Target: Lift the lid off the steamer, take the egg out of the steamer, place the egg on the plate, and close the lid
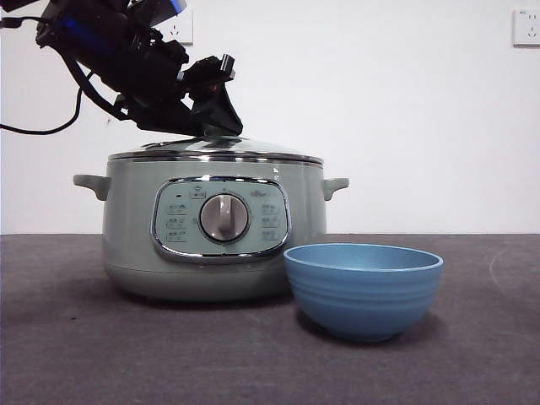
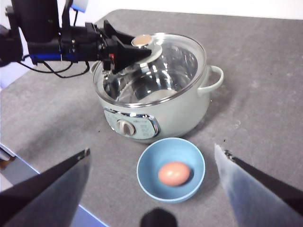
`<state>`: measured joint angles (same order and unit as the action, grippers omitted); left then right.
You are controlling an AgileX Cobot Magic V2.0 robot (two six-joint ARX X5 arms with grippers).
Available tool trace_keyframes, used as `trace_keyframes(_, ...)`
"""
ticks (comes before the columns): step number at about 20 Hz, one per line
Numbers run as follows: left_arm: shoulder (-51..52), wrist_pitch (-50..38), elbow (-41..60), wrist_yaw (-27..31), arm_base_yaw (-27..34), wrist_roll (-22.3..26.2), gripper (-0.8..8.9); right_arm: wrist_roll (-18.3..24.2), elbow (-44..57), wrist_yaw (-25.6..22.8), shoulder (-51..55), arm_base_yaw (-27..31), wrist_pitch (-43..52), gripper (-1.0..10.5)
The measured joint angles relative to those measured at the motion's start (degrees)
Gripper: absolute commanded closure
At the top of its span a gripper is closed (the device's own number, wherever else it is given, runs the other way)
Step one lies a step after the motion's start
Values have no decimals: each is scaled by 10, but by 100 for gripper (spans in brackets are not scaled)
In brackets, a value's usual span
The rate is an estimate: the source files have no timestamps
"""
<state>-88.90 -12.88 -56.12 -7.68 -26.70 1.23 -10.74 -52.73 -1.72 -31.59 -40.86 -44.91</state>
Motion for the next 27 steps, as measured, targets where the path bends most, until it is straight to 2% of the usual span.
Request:
trace_keyframes(2, 0, 8, -3, 0, 0, 0, 454, 0, 0, 0, 0, 0, -3, 502)
trace_keyframes(4, 1, 13, -5, 0, 0, 0, 271, 0, 0, 0, 0, 0, -6, 502)
trace_keyframes(9, 19, 69, -13, -4, -2, -15, 275, 0, 0, 2, 0, 0, -9, 502)
trace_keyframes(15, 99, 194, -61, 0, -3, -24, 275, 0, 0, 2, 0, 0, -10, 502)
trace_keyframes(20, 211, 394, -131, -3, -3, -24, 275, 0, 0, 3, 0, 0, -49, 502)
trace_keyframes(22, 256, 496, -163, -23, -3, -24, 285, 0, 0, 31, 0, 0, -70, 506)
trace_keyframes(25, 316, 635, -193, -82, -3, -24, 289, 0, 0, 84, 0, 0, -87, 507)
trace_keyframes(26, 331, 669, -195, -97, -3, -24, 345, 0, 0, 101, 0, 0, -92, 510)
trace_keyframes(27, 348, 704, -195, -108, -3, -24, 451, 0, 0, 117, 0, 0, -97, 512)
